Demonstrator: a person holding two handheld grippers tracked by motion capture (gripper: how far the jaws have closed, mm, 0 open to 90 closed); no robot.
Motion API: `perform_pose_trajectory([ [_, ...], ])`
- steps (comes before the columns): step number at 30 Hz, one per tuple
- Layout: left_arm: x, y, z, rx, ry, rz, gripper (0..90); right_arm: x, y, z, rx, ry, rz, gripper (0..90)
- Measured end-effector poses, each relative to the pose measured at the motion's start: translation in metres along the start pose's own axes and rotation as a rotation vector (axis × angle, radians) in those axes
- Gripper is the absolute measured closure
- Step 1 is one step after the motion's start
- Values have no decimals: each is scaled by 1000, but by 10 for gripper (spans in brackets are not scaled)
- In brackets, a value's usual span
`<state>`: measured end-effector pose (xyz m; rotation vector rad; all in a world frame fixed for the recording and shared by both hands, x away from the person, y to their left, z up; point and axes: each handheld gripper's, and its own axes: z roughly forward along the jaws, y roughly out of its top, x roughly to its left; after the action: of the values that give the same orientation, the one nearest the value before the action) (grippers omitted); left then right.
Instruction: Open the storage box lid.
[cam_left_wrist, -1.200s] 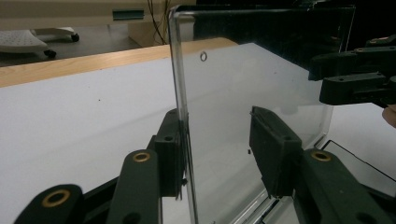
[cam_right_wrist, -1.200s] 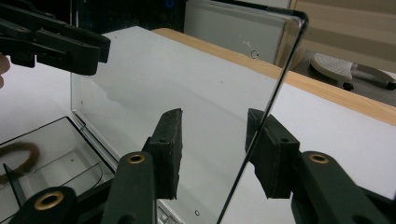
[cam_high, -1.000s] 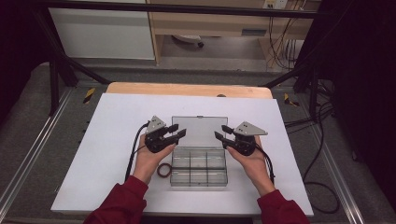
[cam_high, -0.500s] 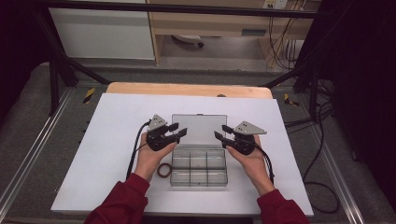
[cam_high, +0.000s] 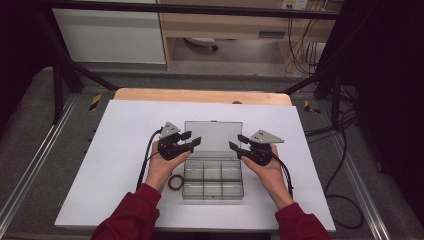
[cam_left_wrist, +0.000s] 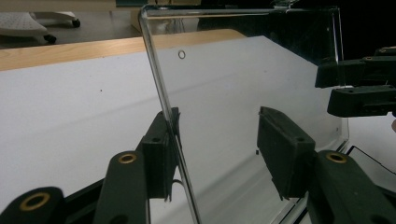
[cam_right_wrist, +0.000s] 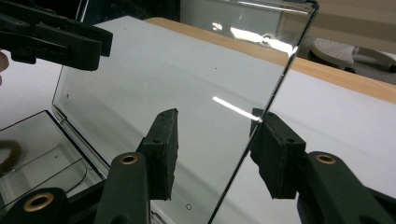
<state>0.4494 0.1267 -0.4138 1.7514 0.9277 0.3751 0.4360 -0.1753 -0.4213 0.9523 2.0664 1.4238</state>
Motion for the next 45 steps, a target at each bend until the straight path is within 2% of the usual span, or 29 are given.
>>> perform_pose_trajectory([
  [3,1,0,2,9,3,0,472,-1,-1,1,3,7,20,517],
  [15,3,0,8,30,6,-10,432,-2,-4,5,30,9,33,491],
  [45,4,-5,11,63,5,-7,400,-2,-7,7,44,8,44,468],
])
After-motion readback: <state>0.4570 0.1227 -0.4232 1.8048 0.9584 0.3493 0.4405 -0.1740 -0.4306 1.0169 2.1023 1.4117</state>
